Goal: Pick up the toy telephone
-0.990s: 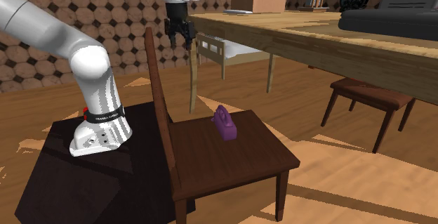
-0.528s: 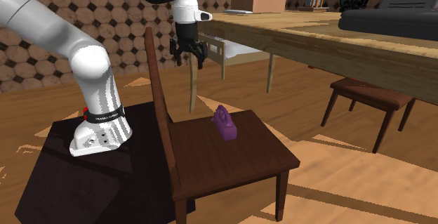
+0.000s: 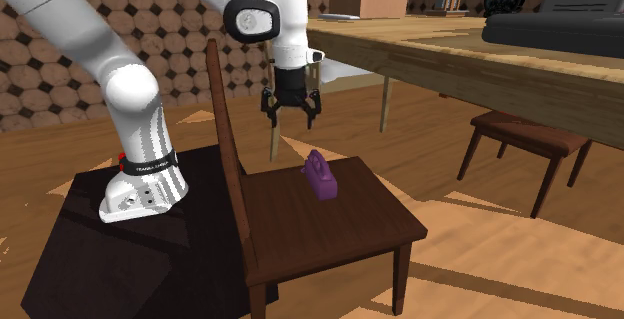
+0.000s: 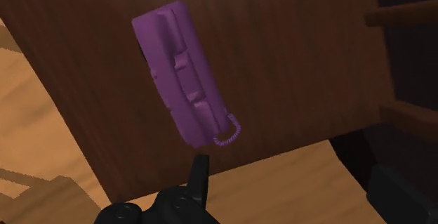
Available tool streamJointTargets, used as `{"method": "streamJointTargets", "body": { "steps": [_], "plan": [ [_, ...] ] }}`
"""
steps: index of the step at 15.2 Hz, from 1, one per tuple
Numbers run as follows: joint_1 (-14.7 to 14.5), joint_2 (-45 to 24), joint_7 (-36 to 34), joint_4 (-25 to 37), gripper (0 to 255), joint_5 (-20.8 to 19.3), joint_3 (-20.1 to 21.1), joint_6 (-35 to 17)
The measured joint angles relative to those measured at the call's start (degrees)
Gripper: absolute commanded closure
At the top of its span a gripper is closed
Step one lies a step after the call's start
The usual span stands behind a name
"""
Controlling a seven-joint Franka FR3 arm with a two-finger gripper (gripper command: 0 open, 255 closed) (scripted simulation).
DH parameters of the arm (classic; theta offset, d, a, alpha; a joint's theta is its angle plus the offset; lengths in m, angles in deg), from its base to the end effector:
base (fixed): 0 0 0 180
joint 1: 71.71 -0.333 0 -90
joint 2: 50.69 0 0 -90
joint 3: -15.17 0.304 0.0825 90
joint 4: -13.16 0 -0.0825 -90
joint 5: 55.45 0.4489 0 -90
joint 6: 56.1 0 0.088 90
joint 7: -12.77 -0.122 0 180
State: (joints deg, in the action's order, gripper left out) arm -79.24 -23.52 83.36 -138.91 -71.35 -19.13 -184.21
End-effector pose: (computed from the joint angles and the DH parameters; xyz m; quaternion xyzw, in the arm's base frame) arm 0.4056 -0.1821 0.3018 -0.8794 -0.4756 -0.0175 0.0125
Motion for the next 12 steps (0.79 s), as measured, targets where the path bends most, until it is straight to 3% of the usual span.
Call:
{"method": "streamJointTargets", "body": {
  "steps": [4,7,9,12],
  "plan": [
    [-5.7,-11.3,15.4,4.2,0,4.1,-8.5,-7.1],
    [-10.7,-20.7,29.1,8.3,0,12.2,-13.5,-10.8],
    [-11.8,-25.1,35.6,9.2,0,17.0,-14.8,-13.1],
    [-12.0,-28.7,39.9,9.1,0,21.5,-14.8,-15.5]
  ]
}}
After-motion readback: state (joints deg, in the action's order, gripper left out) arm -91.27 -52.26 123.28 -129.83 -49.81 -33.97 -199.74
